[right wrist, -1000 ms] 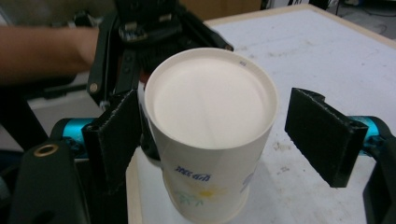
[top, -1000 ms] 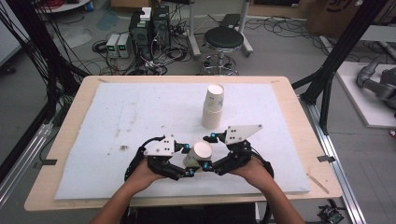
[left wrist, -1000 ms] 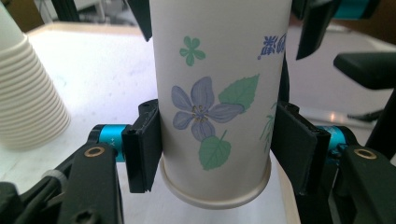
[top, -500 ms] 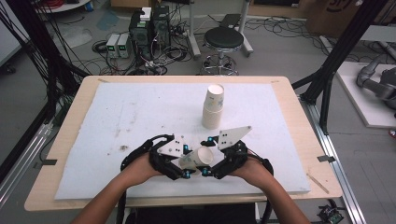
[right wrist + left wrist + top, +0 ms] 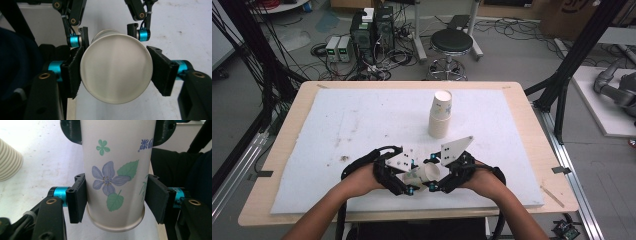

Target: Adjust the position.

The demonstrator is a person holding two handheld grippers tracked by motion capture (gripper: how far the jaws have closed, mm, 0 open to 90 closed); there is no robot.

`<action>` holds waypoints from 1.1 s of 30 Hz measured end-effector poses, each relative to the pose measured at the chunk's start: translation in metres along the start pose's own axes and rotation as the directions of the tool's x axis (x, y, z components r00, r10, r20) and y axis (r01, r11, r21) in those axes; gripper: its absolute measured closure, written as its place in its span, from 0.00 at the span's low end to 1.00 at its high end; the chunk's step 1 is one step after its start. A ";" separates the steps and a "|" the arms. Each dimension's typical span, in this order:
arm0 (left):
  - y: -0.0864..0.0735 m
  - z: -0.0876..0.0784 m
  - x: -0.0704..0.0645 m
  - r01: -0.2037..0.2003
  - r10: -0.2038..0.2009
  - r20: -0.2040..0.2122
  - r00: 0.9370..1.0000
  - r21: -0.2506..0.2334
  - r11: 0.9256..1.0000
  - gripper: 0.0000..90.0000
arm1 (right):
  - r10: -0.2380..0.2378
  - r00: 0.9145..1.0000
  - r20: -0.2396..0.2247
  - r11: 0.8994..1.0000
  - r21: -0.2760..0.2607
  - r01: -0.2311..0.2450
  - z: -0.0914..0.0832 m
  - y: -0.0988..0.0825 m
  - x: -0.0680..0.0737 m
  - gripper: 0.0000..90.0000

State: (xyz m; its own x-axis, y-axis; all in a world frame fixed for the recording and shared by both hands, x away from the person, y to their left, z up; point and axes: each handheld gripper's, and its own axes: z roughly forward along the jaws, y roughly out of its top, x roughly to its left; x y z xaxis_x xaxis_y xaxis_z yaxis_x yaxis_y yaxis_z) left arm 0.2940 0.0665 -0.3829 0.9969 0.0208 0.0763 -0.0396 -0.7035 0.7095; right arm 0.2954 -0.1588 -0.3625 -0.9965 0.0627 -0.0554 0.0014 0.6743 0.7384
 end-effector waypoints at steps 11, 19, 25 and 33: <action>-0.004 -0.002 0.000 0.015 -0.016 -0.018 1.000 -0.064 0.998 0.35 | -0.004 1.000 -0.018 0.999 0.042 0.005 0.001 0.000 -0.001 0.42; -0.024 -0.008 0.000 0.122 -0.145 -0.047 0.988 -0.322 0.939 0.16 | 0.059 0.998 0.003 0.997 -0.054 -0.059 -0.012 -0.011 -0.007 0.42; -0.035 -0.008 -0.001 0.167 -0.204 -0.040 0.978 -0.435 0.885 0.16 | 0.104 0.995 0.004 0.982 -0.161 -0.102 -0.023 -0.025 -0.009 0.42; -0.034 -0.001 -0.003 0.160 -0.197 -0.026 0.980 -0.487 0.859 0.16 | 0.131 0.991 0.004 0.965 -0.231 -0.126 -0.028 -0.038 -0.005 0.42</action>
State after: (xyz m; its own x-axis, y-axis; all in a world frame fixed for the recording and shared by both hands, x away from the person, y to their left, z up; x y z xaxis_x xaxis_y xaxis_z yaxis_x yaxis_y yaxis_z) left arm 0.2924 0.0908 -0.4069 0.9829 0.1779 -0.0469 0.0920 -0.2549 0.9626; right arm 0.2982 -0.2052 -0.3719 -0.9873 0.1538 0.0389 0.1080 0.4727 0.8746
